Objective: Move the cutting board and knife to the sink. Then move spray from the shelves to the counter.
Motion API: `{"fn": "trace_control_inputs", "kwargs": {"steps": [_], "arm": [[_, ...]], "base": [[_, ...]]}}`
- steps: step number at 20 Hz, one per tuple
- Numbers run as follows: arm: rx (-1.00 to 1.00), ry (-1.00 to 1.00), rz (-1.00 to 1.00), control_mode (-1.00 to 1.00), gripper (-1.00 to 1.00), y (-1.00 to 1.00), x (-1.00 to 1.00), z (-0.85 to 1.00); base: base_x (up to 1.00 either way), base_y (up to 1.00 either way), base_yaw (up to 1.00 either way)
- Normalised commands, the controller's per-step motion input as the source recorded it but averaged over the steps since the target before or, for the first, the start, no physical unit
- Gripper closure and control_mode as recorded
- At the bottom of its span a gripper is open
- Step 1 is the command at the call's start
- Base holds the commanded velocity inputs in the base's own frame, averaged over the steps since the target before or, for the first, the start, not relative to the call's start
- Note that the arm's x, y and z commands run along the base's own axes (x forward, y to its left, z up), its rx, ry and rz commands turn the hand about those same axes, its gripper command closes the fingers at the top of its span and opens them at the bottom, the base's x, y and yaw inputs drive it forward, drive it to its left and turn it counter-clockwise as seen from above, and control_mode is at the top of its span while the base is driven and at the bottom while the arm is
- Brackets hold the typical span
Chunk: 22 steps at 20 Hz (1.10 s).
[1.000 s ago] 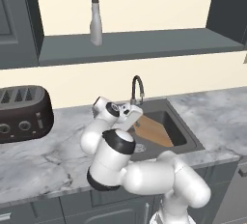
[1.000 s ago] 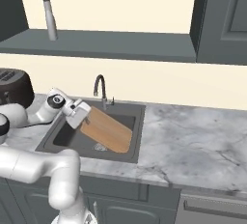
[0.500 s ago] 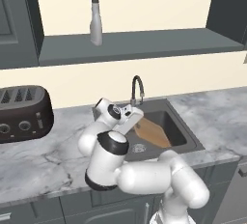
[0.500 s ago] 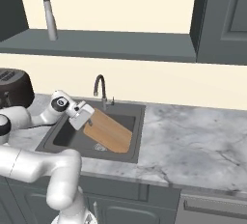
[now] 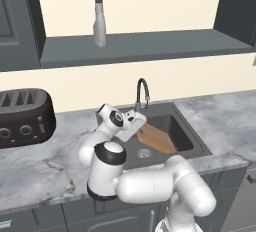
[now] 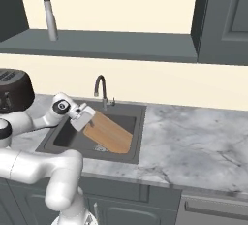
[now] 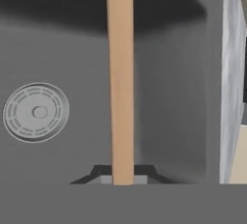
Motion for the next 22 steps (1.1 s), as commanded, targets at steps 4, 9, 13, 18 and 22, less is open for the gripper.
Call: {"fn": "trace_control_inputs", "kwargs": {"steps": [4,9,13,18,22], "arm": [[0.0,0.0,0.02,-1.0,1.0,0.0,0.17,-0.25],[0.01,0.0,0.03,-1.0,1.0,-0.02,0.12,-0.2],[0.01,0.0,0.03,-1.0,-1.0,0.0,0.06,-0.16],[0.02,0.0,0.03,-1.0,-1.0,0.0,0.06,-0.17],[0.05,0.0,0.03,-1.0,-1.0,0.04,0.05,-0.11]], "base": [[0.0,0.0,0.0],[0.0,0.0,0.0],[0.0,0.0,0.0],[0.0,0.0,0.0],[0.0,0.0,0.0]]}}
